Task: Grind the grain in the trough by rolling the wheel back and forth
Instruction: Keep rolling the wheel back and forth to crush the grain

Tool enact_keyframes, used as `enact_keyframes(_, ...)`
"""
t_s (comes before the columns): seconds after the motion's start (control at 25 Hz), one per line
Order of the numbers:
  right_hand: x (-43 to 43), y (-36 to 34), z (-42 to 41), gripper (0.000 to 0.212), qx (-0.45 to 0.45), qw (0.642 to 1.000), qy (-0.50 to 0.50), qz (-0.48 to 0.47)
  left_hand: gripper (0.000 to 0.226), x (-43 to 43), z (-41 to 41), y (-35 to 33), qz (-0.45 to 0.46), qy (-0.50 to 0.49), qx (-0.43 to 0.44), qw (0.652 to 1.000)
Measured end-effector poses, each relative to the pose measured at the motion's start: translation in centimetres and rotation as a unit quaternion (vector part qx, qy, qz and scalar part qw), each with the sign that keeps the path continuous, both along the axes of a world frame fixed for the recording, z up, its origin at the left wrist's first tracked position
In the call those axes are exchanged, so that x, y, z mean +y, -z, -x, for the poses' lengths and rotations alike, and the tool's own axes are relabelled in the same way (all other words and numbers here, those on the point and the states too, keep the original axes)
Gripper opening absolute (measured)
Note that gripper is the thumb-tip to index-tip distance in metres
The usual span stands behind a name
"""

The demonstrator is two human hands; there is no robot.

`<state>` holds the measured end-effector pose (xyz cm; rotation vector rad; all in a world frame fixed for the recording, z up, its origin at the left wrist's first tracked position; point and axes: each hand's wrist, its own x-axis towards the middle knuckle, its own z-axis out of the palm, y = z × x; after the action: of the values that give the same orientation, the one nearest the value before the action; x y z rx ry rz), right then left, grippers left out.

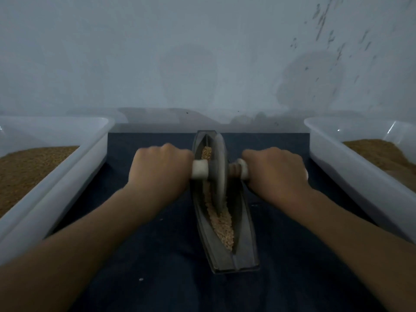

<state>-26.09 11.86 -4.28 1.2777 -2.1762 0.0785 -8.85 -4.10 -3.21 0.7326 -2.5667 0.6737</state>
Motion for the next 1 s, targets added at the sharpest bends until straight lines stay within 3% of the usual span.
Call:
enact_keyframes(0.04, -1.6, -0.3, 0.6, 0.021, -0.029, 1.000, 0.005, 0.005, 0.010, -1.0, 1.4, -0.5, -0.014, -0.007, -0.003, 1.000)
enact_keyframes(0.16, -4.5, -1.7, 1.5, 0.004, -0.051, 0.998, 0.020, -0.003, 0.013, -2.1, 3.2, -2.0, -0.079, -0.038, -0.021, 0.996)
enact_keyframes(0.28, -1.6, -1.2, 0.3, 0.027, -0.030, 0.999, -0.011, -0.020, 0.009, -0.3, 0.5, -0.8, -0.055, -0.011, 0.009, 0.998)
enact_keyframes(0.4, 2.9, -0.3, -1.7, 0.044, 0.042, 0.998, -0.044, 0.008, 0.050, 2.2, -3.4, 0.0, 0.012, 0.058, 0.035, 0.998)
enact_keyframes(0.48, 3.7, -0.2, -1.8, 0.045, 0.048, 0.998, -0.040, 0.007, 0.055, 2.1, -3.4, -0.5, 0.032, 0.068, 0.042, 0.996)
enact_keyframes(0.56, 2.0, 0.1, -1.0, 0.040, 0.023, 1.000, -0.012, -0.005, 0.036, 1.5, -2.0, -0.2, 0.013, 0.017, -0.009, 1.000)
enact_keyframes(0.64, -1.2, 0.0, 0.6, 0.027, -0.024, 1.000, 0.000, 0.016, 0.010, -0.6, 1.1, -0.5, 0.001, -0.005, 0.000, 1.000)
enact_keyframes(0.76, -4.6, -1.2, 2.0, 0.005, -0.088, 0.996, 0.025, 0.003, 0.013, -2.5, 4.1, -2.5, -0.028, -0.031, -0.024, 0.999)
enact_keyframes(0.88, -2.7, -0.9, 1.1, 0.020, -0.041, 0.999, 0.000, -0.002, 0.007, -1.4, 2.1, -1.6, -0.050, -0.011, -0.001, 0.999)
enact_keyframes(0.92, -1.1, -0.5, 0.4, 0.032, 0.003, 1.000, -0.019, 0.000, 0.013, -0.6, 0.5, -0.4, -0.046, 0.006, 0.022, 0.999)
enact_keyframes(1.0, 1.9, -0.7, -1.4, 0.052, 0.074, 0.995, -0.063, 0.019, 0.046, 1.3, -3.0, 0.9, -0.025, 0.061, 0.058, 0.996)
